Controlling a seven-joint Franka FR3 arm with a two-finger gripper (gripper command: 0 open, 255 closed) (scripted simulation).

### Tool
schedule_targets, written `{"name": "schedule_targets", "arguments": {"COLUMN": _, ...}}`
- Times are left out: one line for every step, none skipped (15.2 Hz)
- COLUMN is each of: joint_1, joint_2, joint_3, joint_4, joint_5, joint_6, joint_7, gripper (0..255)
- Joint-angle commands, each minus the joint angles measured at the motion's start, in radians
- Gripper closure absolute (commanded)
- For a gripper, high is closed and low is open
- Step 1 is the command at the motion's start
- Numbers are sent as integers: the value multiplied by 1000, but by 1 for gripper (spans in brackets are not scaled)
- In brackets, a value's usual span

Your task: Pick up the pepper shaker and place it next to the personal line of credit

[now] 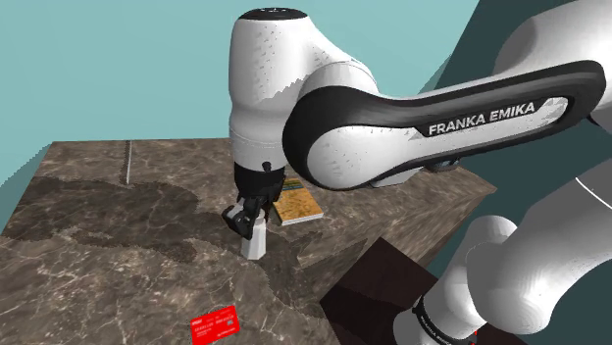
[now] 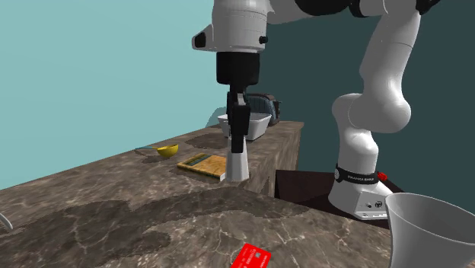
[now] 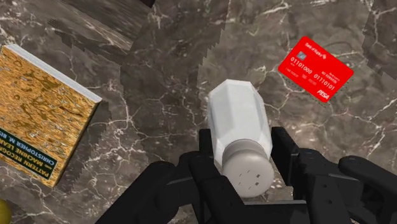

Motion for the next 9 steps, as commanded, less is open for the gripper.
{"name": "schedule_targets", "arguments": {"joint_1": -1, "joint_2": 11, "joint_3": 3, "joint_4": -20, "joint_5": -4, "joint_6": 30, "joint_7": 5, "gripper": 255}}
{"name": "schedule_targets", "arguments": {"joint_1": -1, "joint_2": 16, "joint_3": 4, "joint_4": -29, "joint_5": -6, "joint_6": 44, "joint_7": 8, "gripper": 255}}
{"name": "schedule_targets", "arguments": {"joint_1": -1, "joint_2": 20, "joint_3": 6, "joint_4": -39, "joint_5": -8, "joint_6": 58, "joint_7": 11, "gripper": 255}}
{"name": "schedule_targets", "arguments": {"joint_1": -1, "joint_2": 26, "joint_3": 7, "joint_4": -48, "joint_5": -11, "joint_6": 71, "joint_7": 13, "gripper": 255}}
{"name": "schedule_targets", "arguments": {"joint_1": -1, "joint_2": 31, "joint_3": 9, "joint_4": -57, "joint_5": -13, "joint_6": 85, "joint_7": 16, "gripper": 255}}
{"name": "schedule_targets", "arguments": {"joint_1": -2, "joint_2": 37, "joint_3": 10, "joint_4": -65, "joint_5": -16, "joint_6": 99, "joint_7": 19, "gripper": 255}}
{"name": "schedule_targets", "arguments": {"joint_1": -2, "joint_2": 43, "joint_3": 12, "joint_4": -74, "joint_5": -19, "joint_6": 112, "joint_7": 23, "gripper": 255}}
{"name": "schedule_targets", "arguments": {"joint_1": -2, "joint_2": 49, "joint_3": 13, "joint_4": -82, "joint_5": -22, "joint_6": 126, "joint_7": 26, "gripper": 255}}
{"name": "schedule_targets", "arguments": {"joint_1": -3, "joint_2": 55, "joint_3": 15, "joint_4": -90, "joint_5": -25, "joint_6": 140, "joint_7": 30, "gripper": 255}}
